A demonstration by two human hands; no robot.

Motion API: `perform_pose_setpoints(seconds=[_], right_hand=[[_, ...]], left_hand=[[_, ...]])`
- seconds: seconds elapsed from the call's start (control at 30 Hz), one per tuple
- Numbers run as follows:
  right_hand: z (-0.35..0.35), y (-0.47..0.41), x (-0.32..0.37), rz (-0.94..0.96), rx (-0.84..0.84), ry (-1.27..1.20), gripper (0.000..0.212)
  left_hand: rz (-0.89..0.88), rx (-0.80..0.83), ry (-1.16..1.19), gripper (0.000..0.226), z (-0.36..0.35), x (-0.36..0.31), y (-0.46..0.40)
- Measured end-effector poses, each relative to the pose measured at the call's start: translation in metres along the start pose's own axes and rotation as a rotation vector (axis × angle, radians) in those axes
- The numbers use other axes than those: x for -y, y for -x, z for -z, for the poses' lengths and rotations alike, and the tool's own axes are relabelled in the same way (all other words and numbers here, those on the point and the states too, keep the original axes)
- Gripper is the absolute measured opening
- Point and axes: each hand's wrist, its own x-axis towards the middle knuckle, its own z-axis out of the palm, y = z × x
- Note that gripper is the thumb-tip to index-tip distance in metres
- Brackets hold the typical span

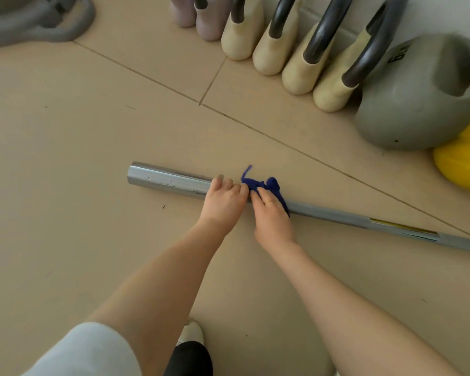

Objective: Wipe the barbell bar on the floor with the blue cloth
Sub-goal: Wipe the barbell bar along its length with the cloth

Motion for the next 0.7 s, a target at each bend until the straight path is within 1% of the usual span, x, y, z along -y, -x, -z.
perform_pose_setpoints(seconds=[0.03, 0.1, 0.17, 0.23, 0.3, 0.33, 0.4, 0.47, 0.53, 0.57, 0.63, 0.7], right_hand=[[-0.002, -0.003, 0.007, 0.029, 0.004, -0.041, 0.057], [-0.004, -0.01, 0.005, -0.04, -0.004, -0.048, 0.059], [-0.004, -0.009, -0.006, -0.165, -0.058, 0.079, 0.06], [-0.004, -0.005, -0.009, -0.189, -0.066, 0.17, 0.059], [0.001, -0.004, 0.0, -0.176, -0.04, 0.062, 0.06], [0.008, -0.004, 0.008, -0.198, -0.036, -0.057, 0.06], [0.019, -0.006, 0.031, -0.208, -0.083, -0.285, 0.059], [0.025, -0.006, 0.061, -0.124, -0.187, -0.384, 0.059], [0.016, -0.007, 0.088, -0.007, -0.289, -0.334, 0.06], [0.008, -0.008, 0.099, 0.044, -0.287, -0.291, 0.061], [-0.009, -0.011, 0.113, 0.125, -0.203, -0.198, 0.062], [-0.02, -0.014, 0.119, 0.117, -0.109, -0.094, 0.062]], left_hand=[[0.013, -0.023, 0.038, 0.017, -0.002, 0.002, 0.0], [0.068, -0.055, 0.158, 0.033, -0.003, 0.01, 0.006], [0.135, -0.081, 0.351, 0.049, -0.005, 0.021, 0.018], [0.229, -0.059, 0.47, 0.05, -0.001, 0.033, 0.036], [0.308, -0.052, 0.499, 0.048, 0.002, 0.051, 0.056], [0.357, -0.032, 0.507, 0.048, 0.005, 0.061, 0.065], [0.489, -0.011, 0.555, 0.049, 0.011, 0.085, 0.079], [0.657, -0.041, 0.675, 0.049, 0.019, 0.106, 0.086], [0.818, -0.032, 0.896, 0.049, 0.02, 0.121, 0.087], [0.896, -0.009, 1.035, 0.049, 0.018, 0.126, 0.085], [1.015, -0.001, 1.299, 0.047, 0.013, 0.129, 0.083], [1.058, -0.055, 1.47, 0.045, 0.014, 0.13, 0.081]])
